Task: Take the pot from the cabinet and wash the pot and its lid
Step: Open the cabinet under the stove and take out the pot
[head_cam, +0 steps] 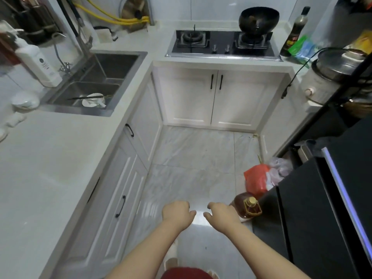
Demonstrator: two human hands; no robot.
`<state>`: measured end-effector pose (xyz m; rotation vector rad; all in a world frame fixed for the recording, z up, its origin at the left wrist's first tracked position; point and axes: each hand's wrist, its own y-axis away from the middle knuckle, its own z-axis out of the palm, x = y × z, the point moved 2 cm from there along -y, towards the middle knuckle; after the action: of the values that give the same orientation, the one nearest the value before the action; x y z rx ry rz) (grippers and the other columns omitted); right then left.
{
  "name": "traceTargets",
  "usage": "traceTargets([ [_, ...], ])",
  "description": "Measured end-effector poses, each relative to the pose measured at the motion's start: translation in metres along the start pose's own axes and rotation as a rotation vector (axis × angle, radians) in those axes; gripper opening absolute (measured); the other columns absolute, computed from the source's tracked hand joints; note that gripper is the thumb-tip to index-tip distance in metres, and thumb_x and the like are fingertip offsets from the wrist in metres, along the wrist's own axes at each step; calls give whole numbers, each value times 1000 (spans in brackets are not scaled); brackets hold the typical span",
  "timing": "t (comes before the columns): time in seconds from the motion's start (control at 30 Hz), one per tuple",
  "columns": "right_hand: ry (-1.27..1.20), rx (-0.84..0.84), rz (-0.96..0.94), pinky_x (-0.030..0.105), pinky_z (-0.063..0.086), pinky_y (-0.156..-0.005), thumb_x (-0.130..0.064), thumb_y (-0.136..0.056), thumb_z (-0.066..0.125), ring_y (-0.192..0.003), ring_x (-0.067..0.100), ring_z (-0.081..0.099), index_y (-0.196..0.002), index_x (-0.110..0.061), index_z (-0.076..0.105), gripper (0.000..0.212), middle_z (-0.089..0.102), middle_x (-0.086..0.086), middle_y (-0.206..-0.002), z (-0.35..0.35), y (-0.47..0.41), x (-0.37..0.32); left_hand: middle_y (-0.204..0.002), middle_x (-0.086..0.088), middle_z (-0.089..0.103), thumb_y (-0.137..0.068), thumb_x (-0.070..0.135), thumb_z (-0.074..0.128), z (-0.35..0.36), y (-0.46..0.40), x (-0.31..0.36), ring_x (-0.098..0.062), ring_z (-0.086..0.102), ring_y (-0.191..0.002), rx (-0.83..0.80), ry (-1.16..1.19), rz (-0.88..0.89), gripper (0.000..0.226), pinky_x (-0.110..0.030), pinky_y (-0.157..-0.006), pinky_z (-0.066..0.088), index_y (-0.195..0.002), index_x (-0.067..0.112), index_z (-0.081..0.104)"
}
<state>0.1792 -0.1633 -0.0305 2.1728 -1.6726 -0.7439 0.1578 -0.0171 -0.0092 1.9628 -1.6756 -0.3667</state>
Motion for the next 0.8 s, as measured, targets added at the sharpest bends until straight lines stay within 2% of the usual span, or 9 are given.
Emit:
traceTargets([
  [0.17, -24, 31, 58, 34, 42, -87, -37, -92, 40, -109, 30, 58, -118, -13, 56, 39, 64, 7, -120, -24, -42, -15, -114, -5, 67, -92, 43, 40, -24, -47, -18, -26, 62, -106, -36, -51, 56, 41, -30, -83, 46, -114, 16, 61],
  [0.43, -76, 89, 168, 35, 44, -86, -38, -92, 40, -105, 30, 60, -116, -12, 57, 39, 66, 8, -116, -65, -106, -43, -116, -8, 66, -93, 41, 38, -81, -124, -54, -28, 62, -107, -32, -157, 146, 40, -29, -81, 43, -115, 15, 59],
  [0.8, -89, 82, 199, 35, 43, -88, -39, -93, 40, -106, 29, 60, -118, -12, 57, 40, 65, 8, -118, -106, -165, -46, -113, -7, 67, -93, 40, 38, -122, -187, -51, -27, 63, -104, -40, -183, 189, 39, -29, -81, 45, -108, 13, 61],
])
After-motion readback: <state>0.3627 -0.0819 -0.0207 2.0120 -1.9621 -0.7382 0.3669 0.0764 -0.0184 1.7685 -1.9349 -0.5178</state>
